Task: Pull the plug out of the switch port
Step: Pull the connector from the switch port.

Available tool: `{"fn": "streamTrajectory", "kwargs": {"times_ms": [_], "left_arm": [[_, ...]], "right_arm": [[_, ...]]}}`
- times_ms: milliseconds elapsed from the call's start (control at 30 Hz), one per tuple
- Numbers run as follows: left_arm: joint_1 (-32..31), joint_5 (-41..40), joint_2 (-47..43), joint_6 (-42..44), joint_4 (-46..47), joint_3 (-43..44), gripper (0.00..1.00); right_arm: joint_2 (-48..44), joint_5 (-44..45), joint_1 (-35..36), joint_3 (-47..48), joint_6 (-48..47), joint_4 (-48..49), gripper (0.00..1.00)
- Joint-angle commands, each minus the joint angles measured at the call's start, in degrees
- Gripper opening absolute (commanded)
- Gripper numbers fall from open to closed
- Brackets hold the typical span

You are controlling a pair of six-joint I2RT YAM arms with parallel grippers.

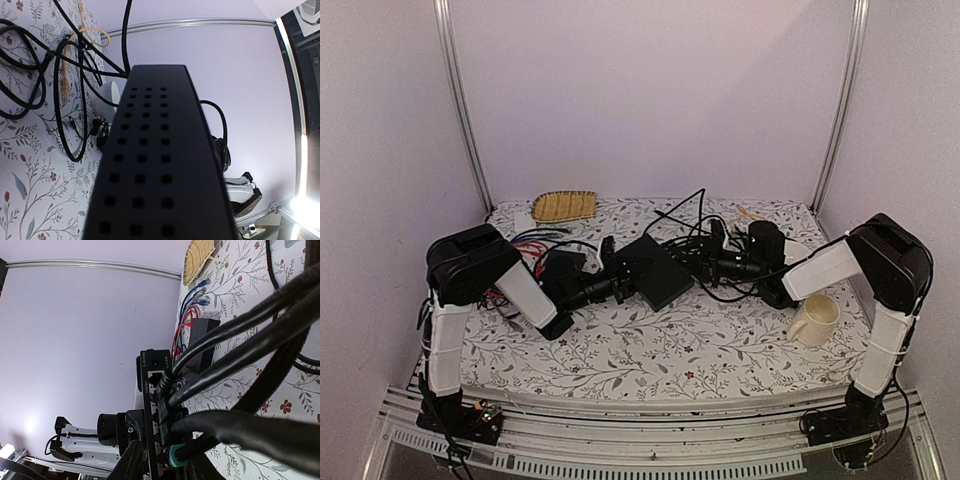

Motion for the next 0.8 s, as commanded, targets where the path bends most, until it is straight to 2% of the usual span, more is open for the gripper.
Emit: {"fn": "streamTrajectory", "kwargs": {"times_ms": [0,767], "left_arm": [[-0.6,-0.1,-2.0,0.5,13.6,2.0,0.0],[-0.5,-0.1,-2.7,0.7,13.6,1.1,0.0]], "right_arm": [[0.6,-0.7,0.8,0.3,-0.8,1.0,0.29],[-0.1,0.5,0.9,0.0,-0.9,0.4,0.25]]}}
